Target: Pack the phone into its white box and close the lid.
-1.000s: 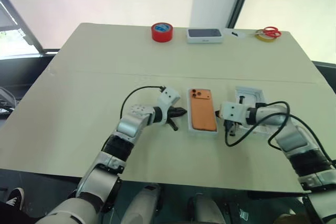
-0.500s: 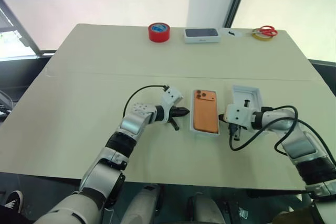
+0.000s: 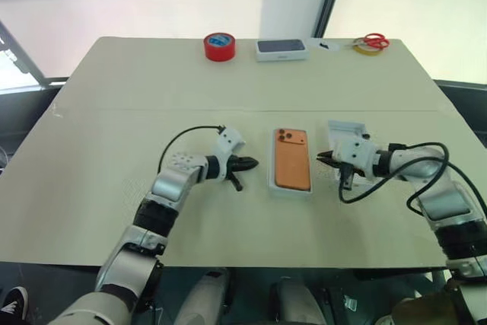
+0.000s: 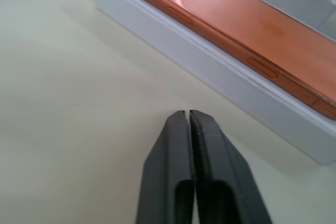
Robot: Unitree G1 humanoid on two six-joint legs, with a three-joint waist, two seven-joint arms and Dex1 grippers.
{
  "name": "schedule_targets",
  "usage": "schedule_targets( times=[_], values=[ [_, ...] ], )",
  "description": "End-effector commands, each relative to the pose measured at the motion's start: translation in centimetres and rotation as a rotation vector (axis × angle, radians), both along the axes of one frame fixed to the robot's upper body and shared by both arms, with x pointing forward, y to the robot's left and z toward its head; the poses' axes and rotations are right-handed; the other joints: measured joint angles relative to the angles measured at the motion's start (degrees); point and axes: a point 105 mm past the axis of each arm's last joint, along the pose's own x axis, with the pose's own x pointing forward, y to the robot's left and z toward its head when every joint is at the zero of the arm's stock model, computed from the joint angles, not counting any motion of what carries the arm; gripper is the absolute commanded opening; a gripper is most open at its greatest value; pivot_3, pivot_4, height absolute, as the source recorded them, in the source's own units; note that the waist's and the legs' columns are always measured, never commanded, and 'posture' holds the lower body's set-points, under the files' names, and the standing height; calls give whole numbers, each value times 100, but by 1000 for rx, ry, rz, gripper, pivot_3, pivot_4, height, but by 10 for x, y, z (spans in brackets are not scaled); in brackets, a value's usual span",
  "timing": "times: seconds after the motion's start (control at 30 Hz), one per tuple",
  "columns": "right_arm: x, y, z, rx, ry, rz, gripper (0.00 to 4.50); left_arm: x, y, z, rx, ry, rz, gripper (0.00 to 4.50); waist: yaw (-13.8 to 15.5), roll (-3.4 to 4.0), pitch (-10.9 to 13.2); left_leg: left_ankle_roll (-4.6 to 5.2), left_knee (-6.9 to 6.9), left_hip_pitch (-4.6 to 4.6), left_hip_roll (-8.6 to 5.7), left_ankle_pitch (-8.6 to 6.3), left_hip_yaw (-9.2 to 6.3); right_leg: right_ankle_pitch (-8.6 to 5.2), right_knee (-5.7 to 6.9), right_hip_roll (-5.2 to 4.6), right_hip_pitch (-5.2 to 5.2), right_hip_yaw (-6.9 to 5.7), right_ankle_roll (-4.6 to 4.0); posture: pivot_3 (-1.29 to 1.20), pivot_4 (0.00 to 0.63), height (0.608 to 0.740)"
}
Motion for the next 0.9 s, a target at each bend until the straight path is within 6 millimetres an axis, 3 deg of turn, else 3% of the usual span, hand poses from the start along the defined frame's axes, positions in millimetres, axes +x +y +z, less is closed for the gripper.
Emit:
schedule_targets(
  times=[0.03, 0.17, 0.2, 0.37, 0.47, 0.63, 0.73, 0.9],
  values=[
    [14, -7, 47, 111, -126, -122, 2283, -3, 14, 38, -77, -161, -44, 1904, -14, 4, 2, 0, -3, -1, 1, 0, 0, 0, 0, 0, -2, 1, 0, 0, 150, 736],
    [15, -12, 45, 190, -71, -275, 4384, -14, 34, 52, -123, -213, -89, 3942, 21, 4, 2, -1, -7, -6, 1, 0, 0, -1, -2, -1, -8, 2, -2, 0, 150, 736],
    [14, -11, 43, 224, -40, -306, 4500, -15, 39, 53, -125, -213, -92, 4460, 25, 5, 2, -1, -7, -5, 1, 0, 0, -1, -3, 0, -8, 2, -2, 0, 150, 736],
    [1, -12, 33, 347, 116, -508, 4500, -26, 83, 65, -112, -311, -93, 4460, 36, 12, 7, 0, -9, -11, 1, -1, 0, -10, 0, -1, -16, 8, -20, 0, 150, 736],
    [-5, -13, 26, 397, 226, -612, 4500, -32, 96, 69, -93, -380, -111, 4460, 51, 13, 7, 0, -9, -17, 0, -1, 2, -12, -1, -2, -21, 8, -24, 0, 150, 736],
    [-7, 0, 33, 454, 380, -683, 4500, -44, 105, 70, -89, -411, -175, 4460, 18, 32, 19, 1, -11, -18, -1, -2, 9, -13, -1, -4, -25, 15, -27, 0, 150, 736],
    [-12, 5, 27, 345, 430, -689, 4500, -45, 106, 70, -79, -420, -186, 4460, 16, 32, 19, 1, -18, -28, 1, -2, 9, -12, -1, -3, -39, 16, -27, 0, 150, 736],
    [-7, 2, 11, 337, 503, -758, 4500, -48, 99, 69, -74, -436, -204, 4460, 9, 32, 19, 1, -17, -54, 0, -1, 12, -7, -2, -6, -60, 17, -18, 0, 150, 736]
  ],
)
